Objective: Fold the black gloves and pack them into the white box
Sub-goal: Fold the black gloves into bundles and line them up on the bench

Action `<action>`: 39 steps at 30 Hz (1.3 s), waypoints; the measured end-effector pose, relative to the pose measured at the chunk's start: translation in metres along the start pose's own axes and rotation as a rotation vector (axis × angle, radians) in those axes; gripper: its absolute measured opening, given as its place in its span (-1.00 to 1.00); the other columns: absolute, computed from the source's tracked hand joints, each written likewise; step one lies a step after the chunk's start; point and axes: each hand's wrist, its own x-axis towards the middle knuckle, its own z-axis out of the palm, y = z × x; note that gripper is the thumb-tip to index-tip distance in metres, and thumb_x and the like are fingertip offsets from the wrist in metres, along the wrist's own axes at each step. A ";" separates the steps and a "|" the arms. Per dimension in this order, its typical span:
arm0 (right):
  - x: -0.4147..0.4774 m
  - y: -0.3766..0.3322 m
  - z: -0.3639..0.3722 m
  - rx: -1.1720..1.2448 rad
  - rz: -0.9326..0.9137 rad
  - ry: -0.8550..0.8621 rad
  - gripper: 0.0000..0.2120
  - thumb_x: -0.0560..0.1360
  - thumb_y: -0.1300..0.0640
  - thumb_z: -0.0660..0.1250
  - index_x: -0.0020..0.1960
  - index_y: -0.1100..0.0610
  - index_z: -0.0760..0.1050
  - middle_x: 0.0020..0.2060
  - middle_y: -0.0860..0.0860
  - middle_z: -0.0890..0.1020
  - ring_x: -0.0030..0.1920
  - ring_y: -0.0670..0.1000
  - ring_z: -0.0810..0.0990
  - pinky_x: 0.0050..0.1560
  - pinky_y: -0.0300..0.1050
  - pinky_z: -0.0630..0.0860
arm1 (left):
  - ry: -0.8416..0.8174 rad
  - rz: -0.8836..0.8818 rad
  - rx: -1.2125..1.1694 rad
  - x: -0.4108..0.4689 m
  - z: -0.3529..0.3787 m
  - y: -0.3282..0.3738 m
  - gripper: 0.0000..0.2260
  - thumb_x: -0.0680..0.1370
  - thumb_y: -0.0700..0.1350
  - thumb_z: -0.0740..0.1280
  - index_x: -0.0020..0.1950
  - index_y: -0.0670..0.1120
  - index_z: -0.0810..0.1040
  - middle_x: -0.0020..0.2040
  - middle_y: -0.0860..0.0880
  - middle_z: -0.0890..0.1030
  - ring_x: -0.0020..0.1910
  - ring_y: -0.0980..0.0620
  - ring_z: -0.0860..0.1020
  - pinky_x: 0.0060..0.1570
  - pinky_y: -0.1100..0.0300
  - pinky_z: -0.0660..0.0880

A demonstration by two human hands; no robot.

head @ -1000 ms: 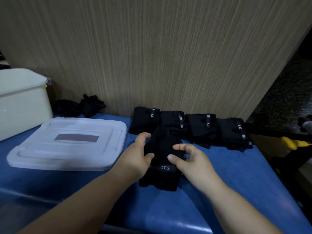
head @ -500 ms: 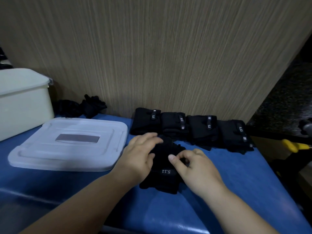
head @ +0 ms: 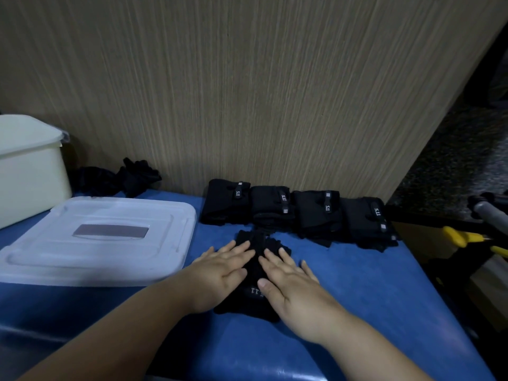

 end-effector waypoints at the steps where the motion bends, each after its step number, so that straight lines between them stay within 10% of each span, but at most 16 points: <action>1: 0.000 0.002 0.000 -0.025 0.014 -0.026 -0.47 0.64 -0.16 -0.13 0.57 -0.06 -0.10 0.54 -0.21 -0.12 0.49 -0.20 -0.30 0.51 -0.01 -0.31 | -0.006 -0.010 0.008 0.000 0.000 0.000 -0.57 0.68 0.00 -0.02 0.55 0.16 0.00 0.55 0.23 -0.10 0.48 0.29 -0.20 0.46 0.22 -0.26; 13: -0.003 0.022 -0.011 -0.039 0.043 -0.008 -0.43 0.57 -0.25 -0.16 0.55 -0.13 0.00 0.49 -0.34 -0.08 0.49 -0.19 -0.29 0.51 -0.01 -0.27 | 0.012 -0.074 0.048 -0.008 -0.013 -0.009 -0.55 0.68 -0.02 0.04 0.56 0.15 0.02 0.57 0.14 0.00 0.54 0.11 -0.14 0.46 0.21 -0.15; 20: -0.001 0.041 -0.022 0.105 -0.129 0.305 -0.68 0.58 0.08 0.26 0.31 -0.15 0.45 0.20 -0.39 0.39 0.33 -0.29 0.29 0.38 -0.30 0.23 | 0.091 0.060 -0.011 -0.017 -0.018 -0.009 -0.34 0.58 -0.15 0.27 0.52 0.26 -0.01 0.46 0.37 -0.15 0.47 0.31 -0.16 0.41 0.37 -0.15; 29: -0.005 0.047 -0.021 0.115 -0.153 -0.004 -0.42 0.35 0.01 0.46 0.24 -0.39 0.32 0.22 -0.53 0.20 0.32 -0.43 0.17 0.30 -0.52 0.11 | 0.059 0.115 -0.108 -0.011 -0.015 -0.014 -0.43 0.44 -0.30 0.30 0.31 0.24 0.42 0.31 0.36 0.32 0.34 0.37 0.21 0.22 0.64 0.02; 39: -0.007 0.041 -0.021 0.303 -0.073 0.076 -0.30 0.22 -0.12 0.55 0.18 -0.46 0.22 0.23 -0.31 0.40 0.27 -0.32 0.35 0.31 -0.34 0.30 | 0.296 -0.025 -0.314 0.000 -0.001 -0.003 -0.91 0.51 0.19 0.32 -0.19 0.30 0.46 -0.15 0.13 0.59 -0.16 0.26 0.53 -0.10 0.29 0.47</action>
